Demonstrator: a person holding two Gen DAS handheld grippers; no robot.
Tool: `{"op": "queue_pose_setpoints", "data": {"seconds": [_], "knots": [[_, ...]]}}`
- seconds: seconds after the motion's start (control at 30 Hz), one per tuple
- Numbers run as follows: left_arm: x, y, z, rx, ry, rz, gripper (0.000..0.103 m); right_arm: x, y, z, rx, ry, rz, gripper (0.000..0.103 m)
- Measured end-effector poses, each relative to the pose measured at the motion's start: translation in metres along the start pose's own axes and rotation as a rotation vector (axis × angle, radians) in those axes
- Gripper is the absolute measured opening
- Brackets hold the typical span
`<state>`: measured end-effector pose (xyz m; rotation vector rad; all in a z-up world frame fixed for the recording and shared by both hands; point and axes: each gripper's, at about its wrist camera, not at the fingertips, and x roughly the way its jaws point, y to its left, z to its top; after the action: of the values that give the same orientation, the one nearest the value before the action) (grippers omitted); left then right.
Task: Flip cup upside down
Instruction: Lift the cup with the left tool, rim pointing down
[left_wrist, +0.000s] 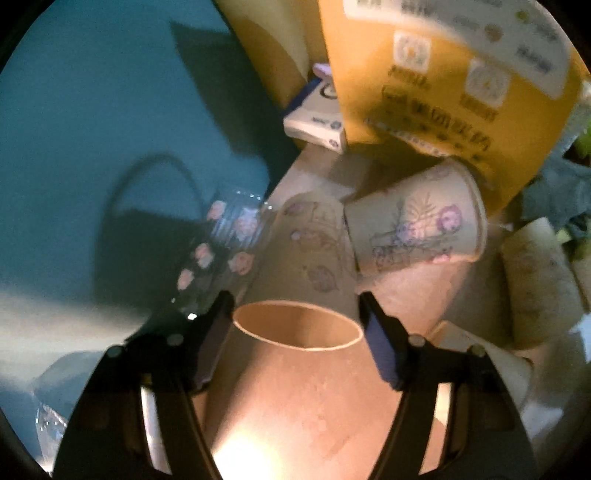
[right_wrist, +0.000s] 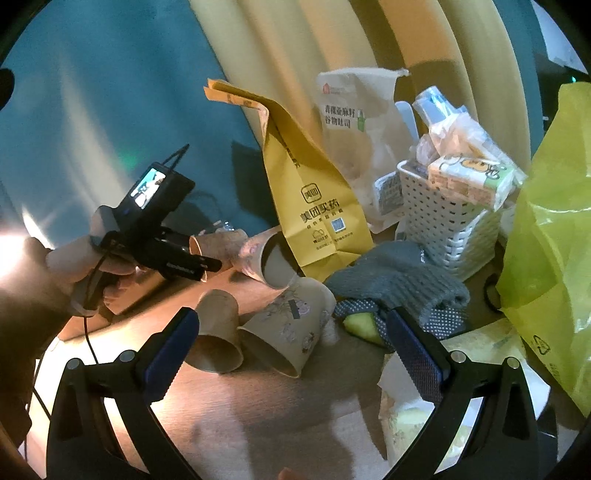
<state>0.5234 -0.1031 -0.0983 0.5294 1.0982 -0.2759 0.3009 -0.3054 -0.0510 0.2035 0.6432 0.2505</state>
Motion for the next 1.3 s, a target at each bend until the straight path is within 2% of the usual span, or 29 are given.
{"op": "queue_pose_setpoints", "data": {"seconds": [0.23,0.5,0.57,0.67,0.9,1.13,1.3], "knots": [[-0.05,-0.002,-0.035,-0.052,-0.035,-0.025,0.07,-0.027,0.013,-0.006,-0.012,-0.019,0.021,0.103],[-0.107,-0.017,-0.108,-0.171,-0.076,-0.075,0.07,-0.067,0.035,-0.028,-0.042,-0.012,0.053,0.103],[-0.128,-0.022,-0.136,-0.225,-0.102,-0.088,0.07,-0.078,0.04,-0.036,-0.046,-0.005,0.061,0.103],[-0.139,-0.03,-0.164,-0.298,-0.134,-0.116,0.07,-0.09,0.046,-0.047,-0.048,0.012,0.072,0.103],[-0.172,-0.06,-0.256,-0.506,-0.187,-0.209,0.07,-0.112,0.065,-0.077,-0.079,0.06,0.093,0.103],[-0.181,-0.095,-0.338,-0.727,-0.203,-0.296,0.07,-0.118,0.084,-0.105,-0.112,0.124,0.128,0.103],[-0.187,-0.112,-0.382,-0.833,-0.216,-0.329,0.07,-0.119,0.102,-0.124,-0.147,0.171,0.155,0.103]]}}
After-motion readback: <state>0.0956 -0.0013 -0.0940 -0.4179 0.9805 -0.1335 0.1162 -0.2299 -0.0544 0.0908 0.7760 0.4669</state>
